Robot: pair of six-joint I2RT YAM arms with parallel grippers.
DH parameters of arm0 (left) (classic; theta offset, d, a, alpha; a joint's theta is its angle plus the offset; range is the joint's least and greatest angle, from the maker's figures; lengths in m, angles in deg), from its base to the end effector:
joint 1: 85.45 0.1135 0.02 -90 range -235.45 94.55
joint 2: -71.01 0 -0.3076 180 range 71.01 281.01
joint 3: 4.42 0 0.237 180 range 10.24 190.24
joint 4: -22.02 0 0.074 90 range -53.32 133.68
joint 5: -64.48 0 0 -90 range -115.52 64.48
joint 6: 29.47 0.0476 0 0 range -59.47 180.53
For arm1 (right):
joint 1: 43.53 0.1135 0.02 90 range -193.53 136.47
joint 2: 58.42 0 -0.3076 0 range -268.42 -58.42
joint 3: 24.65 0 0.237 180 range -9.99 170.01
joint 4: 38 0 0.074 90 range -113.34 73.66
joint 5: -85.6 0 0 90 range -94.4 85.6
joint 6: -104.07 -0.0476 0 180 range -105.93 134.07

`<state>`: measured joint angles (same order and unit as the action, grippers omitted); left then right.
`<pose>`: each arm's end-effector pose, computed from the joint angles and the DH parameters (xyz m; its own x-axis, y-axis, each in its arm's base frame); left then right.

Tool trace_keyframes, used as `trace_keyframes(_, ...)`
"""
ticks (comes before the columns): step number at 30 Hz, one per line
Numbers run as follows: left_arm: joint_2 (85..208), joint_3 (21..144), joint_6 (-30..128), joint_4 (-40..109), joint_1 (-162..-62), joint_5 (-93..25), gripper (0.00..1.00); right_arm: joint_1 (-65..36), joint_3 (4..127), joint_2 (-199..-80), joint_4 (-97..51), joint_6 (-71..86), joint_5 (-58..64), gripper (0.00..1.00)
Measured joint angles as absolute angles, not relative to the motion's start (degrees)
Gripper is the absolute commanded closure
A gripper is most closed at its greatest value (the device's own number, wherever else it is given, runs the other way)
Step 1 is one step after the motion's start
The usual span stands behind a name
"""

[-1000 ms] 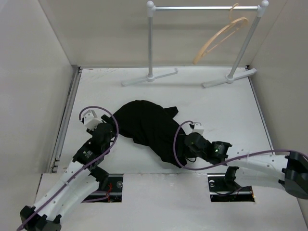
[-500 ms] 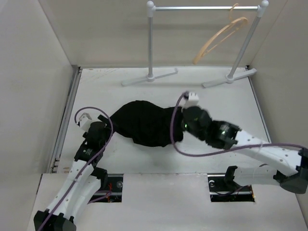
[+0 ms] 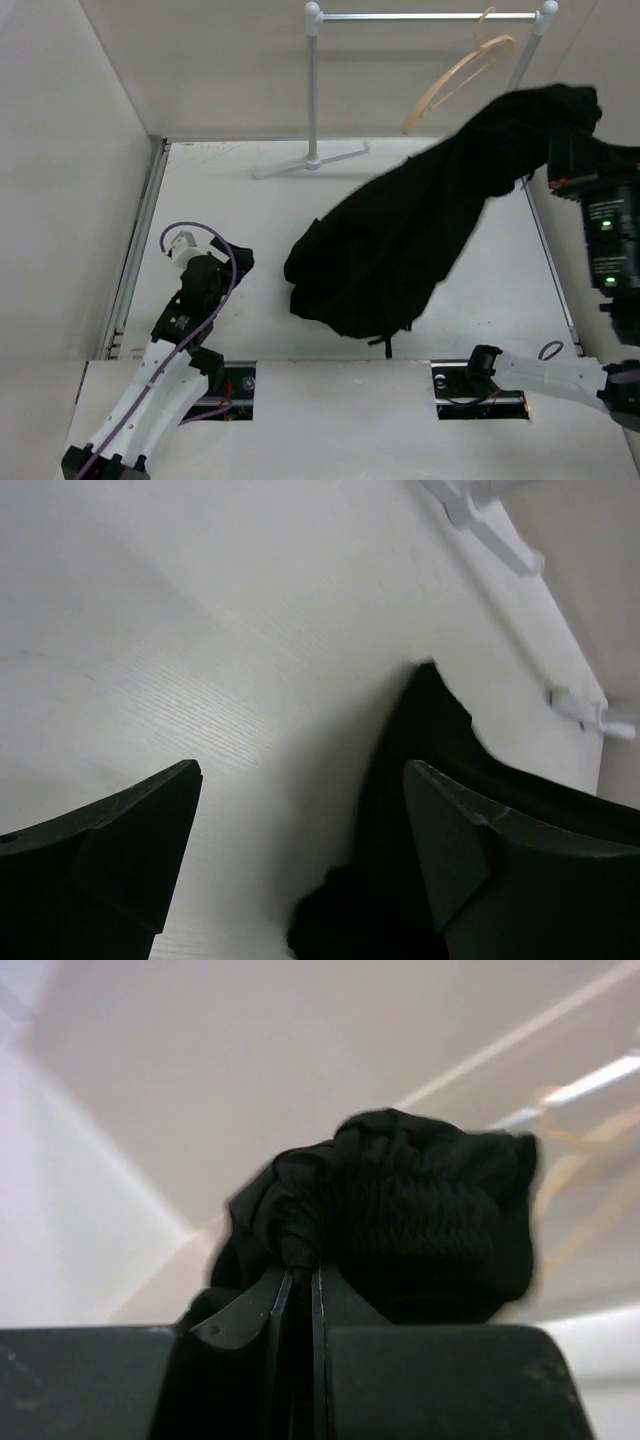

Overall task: Place the trousers on the hanger
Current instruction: Fold the trousers

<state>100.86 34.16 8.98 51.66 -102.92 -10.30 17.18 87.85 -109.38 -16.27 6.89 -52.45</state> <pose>0.0987 -0.0179 0.2598 -0.2554 -0.7119 -0.6543 -0.2319 0.7020 -0.6733 0.0409 0.0005 0.6285 0.2728 0.6572 -0.7026 -0.3403 0.7490 0.5684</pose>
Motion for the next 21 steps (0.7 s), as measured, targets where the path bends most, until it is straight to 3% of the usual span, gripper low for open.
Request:
trace_keyframes(7, 112.4, 33.2, 8.9, 41.8, -120.1, -13.5, 0.14, 5.2, 62.4, -105.8, -18.6, 11.0, -67.9, 0.96)
trace_keyframes(11, 120.9, 33.3, 9.4, 35.3, -127.4, -13.1, 0.12, 0.7, 57.7, -107.0, -17.5, 12.2, -70.7, 0.94)
trace_keyframes(17, 145.3, 41.4, 12.0, 26.6, -131.4, -13.4, 0.13, 1.7, 54.8, -107.2, -18.2, 11.4, -70.9, 0.93)
trace_keyframes(20, 155.4, 46.4, 12.3, 23.2, -133.0, -13.7, 0.19, 3.5, 53.5, -107.5, -17.8, 9.3, -69.3, 0.92)
trace_keyframes(21, 158.3, 47.9, 12.3, 22.1, -133.5, -13.8, 0.3, 3.8, 53.3, -107.7, -17.7, 8.6, -68.7, 0.92)
